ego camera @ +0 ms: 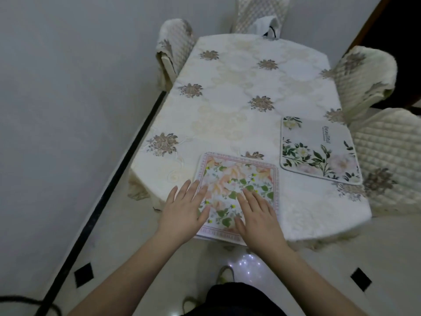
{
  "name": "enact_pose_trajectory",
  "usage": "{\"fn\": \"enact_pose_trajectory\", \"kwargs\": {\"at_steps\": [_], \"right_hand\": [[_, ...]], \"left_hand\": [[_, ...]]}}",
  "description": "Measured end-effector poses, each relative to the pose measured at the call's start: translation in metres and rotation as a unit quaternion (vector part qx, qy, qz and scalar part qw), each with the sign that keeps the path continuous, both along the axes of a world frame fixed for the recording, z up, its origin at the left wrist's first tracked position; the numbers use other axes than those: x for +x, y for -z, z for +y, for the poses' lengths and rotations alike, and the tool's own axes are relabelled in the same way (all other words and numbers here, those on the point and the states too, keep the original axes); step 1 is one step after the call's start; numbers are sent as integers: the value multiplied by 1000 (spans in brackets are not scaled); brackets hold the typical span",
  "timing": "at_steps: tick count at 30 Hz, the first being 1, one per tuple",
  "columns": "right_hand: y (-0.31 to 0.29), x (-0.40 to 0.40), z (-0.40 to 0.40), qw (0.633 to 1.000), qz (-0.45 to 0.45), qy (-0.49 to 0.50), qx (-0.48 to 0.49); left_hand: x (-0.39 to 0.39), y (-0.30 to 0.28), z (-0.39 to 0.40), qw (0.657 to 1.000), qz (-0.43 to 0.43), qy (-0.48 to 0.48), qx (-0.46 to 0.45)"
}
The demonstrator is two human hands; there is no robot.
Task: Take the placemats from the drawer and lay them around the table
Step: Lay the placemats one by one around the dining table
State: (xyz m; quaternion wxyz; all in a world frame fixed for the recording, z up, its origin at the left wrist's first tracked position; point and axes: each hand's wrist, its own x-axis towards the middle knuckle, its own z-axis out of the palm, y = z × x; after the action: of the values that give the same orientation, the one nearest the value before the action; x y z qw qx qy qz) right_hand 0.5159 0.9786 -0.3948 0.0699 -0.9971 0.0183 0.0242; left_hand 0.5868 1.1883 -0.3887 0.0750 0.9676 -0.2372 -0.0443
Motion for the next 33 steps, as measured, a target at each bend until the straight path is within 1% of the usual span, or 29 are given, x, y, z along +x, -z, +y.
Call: {"fn": "enact_pose_trajectory", "kwargs": {"at_steps": [4, 10, 13, 19, 21, 23, 26, 30, 33], "right_hand": [[16, 6, -24, 998, 44, 34, 22], [34, 13, -46, 997, 54, 50, 25], [39, 15, -51, 996, 60, 61, 24], [50, 27, -53, 989, 84, 118, 28], [53, 34, -50, 986, 80, 144, 23], [56, 36, -51, 983, 96, 152, 25], [64, 33, -54, 974, 141, 175, 34], [65, 30, -58, 956, 175, 232, 35], [62, 31, -60, 947, 184, 260, 35]], "left_hand": [[16, 12, -17, 999, 30, 13, 16], [40, 24, -30, 996, 67, 47, 28], [51, 32, -35, 996, 56, 65, 29], [74, 56, -33, 994, 49, 95, 37], [86, 66, -29, 989, 64, 119, 52], [92, 74, -24, 986, 74, 130, 66], [101, 86, -12, 983, 109, 122, 87], [104, 96, 0, 984, 143, 85, 64], [98, 100, 1, 981, 167, 82, 53]]}}
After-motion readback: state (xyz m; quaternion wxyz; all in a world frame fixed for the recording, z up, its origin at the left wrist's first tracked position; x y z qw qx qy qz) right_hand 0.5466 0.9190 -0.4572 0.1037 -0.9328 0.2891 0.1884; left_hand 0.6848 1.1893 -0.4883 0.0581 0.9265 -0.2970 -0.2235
